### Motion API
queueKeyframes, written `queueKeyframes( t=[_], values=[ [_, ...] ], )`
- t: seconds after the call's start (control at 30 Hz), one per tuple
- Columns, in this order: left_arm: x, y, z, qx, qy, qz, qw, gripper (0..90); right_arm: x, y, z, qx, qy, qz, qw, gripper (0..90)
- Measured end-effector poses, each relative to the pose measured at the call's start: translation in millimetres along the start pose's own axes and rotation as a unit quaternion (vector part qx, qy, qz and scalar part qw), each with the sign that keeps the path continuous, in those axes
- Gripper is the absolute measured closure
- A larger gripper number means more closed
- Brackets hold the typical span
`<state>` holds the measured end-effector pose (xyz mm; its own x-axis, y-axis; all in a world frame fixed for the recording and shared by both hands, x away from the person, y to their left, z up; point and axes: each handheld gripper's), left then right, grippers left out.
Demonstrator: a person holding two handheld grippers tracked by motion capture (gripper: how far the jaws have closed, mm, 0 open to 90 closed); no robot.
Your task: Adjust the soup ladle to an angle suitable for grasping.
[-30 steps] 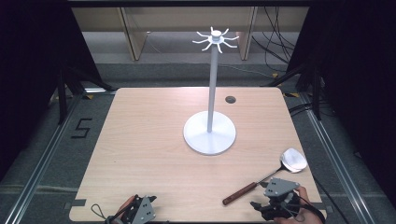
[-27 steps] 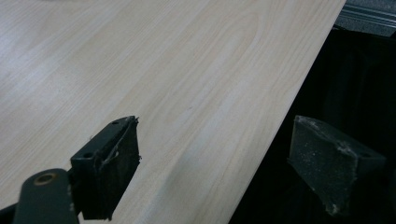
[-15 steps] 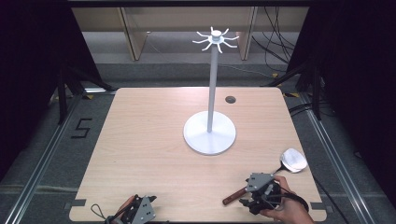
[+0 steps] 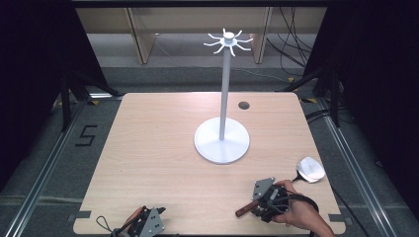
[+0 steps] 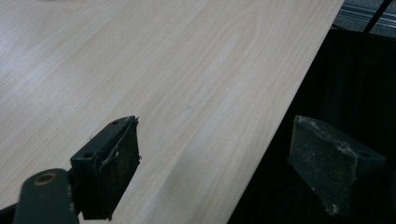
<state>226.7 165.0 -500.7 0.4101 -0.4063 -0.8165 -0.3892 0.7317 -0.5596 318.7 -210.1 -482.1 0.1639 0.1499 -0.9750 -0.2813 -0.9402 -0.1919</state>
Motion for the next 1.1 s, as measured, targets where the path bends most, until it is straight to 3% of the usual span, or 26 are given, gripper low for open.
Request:
queueKeyframes(
  t=[0.13,0.2,0.37,0.47,0.6,0.63,0.67,0.73,0.77,1.0,1.07,1.1],
  values=[
    [0.1,0.2,-0.6,0.002,-0.002,-0.001,1.0000,15.3,2.8,-1.5,-3.5,0.003,-0.004,0.007,1.0000,40.7],
    [0.1,0.0,-0.1,0.001,0.000,0.001,1.0000,15.3,3.2,-2.9,-6.6,0.002,-0.020,0.012,0.9997,41.0],
    [-0.3,0.1,-0.3,0.002,0.000,-0.002,1.0000,15.3,3.6,-7.0,-10.7,-0.002,-0.033,0.023,0.9992,42.5],
    [0.5,0.2,-1.1,0.000,0.004,-0.007,1.0000,15.3,4.5,-16.2,-16.8,-0.007,-0.039,0.039,0.9985,45.7],
    [0.2,-0.1,-0.2,-0.005,0.005,-0.003,1.0000,15.3,5.0,-25.0,-20.3,0.010,-0.047,0.058,0.9972,46.5],
    [0.1,-0.1,-0.5,-0.005,0.006,-0.005,1.0000,15.3,6.9,-31.2,-25.9,-0.004,-0.037,0.064,0.9973,48.0],
    [0.1,0.2,-0.7,-0.005,0.007,-0.004,1.0000,15.3,7.3,-34.3,-24.2,0.018,-0.044,0.066,0.9967,48.8],
    [0.1,0.3,-0.6,-0.005,0.008,-0.004,0.9999,15.3,8.6,-37.4,-26.1,0.011,-0.048,0.064,0.9968,50.0],
    [-0.2,0.1,-0.1,-0.005,0.007,-0.005,1.0000,15.3,7.8,-42.3,-29.2,0.018,-0.043,0.078,0.9958,52.3],
    [-0.4,0.1,-0.3,-0.005,0.006,-0.006,0.9999,15.3,10.7,-56.6,-33.7,0.030,-0.049,0.082,0.9950,59.8],
    [-0.2,0.4,-0.9,-0.003,0.008,-0.004,1.0000,15.3,9.1,-61.7,-32.9,0.052,-0.051,0.102,0.9921,62.0],
    [-0.2,0.4,-0.6,-0.004,0.008,-0.005,0.9999,15.3,9.3,-62.7,-34.4,0.043,-0.046,0.106,0.9924,62.3]
  ],
)
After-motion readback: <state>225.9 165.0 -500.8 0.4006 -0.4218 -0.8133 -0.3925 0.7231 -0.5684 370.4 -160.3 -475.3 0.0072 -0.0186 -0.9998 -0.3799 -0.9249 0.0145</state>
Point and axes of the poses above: each handheld gripper's, and its own axes: x roughly forward along the jaws, y roughly out of its underside, z roughly to its left, and after that the axes turned 12 degrees about z, right-handed
